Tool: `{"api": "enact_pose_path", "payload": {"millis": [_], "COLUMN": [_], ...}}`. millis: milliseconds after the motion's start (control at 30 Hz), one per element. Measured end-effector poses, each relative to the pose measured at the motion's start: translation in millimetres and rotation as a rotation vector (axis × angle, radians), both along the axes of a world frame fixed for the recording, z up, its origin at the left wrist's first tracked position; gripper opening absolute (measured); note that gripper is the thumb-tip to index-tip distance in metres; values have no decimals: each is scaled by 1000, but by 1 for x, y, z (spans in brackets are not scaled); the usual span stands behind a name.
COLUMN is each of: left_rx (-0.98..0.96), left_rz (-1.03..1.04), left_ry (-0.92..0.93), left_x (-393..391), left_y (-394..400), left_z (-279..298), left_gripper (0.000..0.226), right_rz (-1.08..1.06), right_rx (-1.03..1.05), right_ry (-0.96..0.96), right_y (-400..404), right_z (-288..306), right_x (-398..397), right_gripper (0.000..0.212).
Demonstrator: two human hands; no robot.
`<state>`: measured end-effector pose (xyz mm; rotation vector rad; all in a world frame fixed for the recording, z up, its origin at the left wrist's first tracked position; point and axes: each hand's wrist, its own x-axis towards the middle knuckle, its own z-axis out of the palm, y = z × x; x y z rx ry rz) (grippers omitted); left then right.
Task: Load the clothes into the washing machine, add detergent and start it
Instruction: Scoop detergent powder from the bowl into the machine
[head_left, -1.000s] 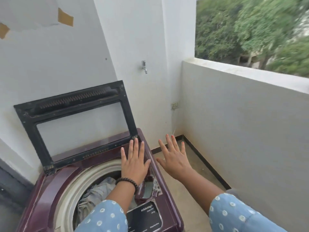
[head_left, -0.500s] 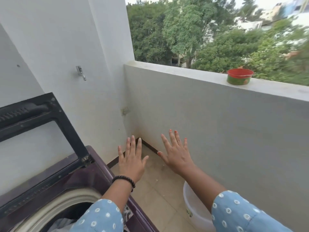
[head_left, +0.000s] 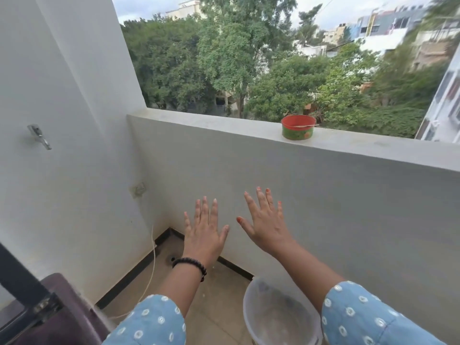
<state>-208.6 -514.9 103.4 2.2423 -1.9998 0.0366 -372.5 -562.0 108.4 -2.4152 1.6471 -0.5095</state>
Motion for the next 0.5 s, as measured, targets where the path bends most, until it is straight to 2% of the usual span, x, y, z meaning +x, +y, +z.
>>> {"api": "enact_pose_path", "payload": {"millis": [200, 500], "left_rx": [29, -50], "left_rz": [-60, -139], "left_ry": [43, 133], "left_x": [-57, -129], "left_y": [-63, -152], "left_z": [11, 48], "left_gripper": [72, 68], "right_rz": [-39, -79], "right_rx": [-11, -165], "right_ry": [-91, -248], "right_y": [-59, -139], "right_z": [12, 43], "right_x": [-47, -115], "right_gripper": [72, 75]}}
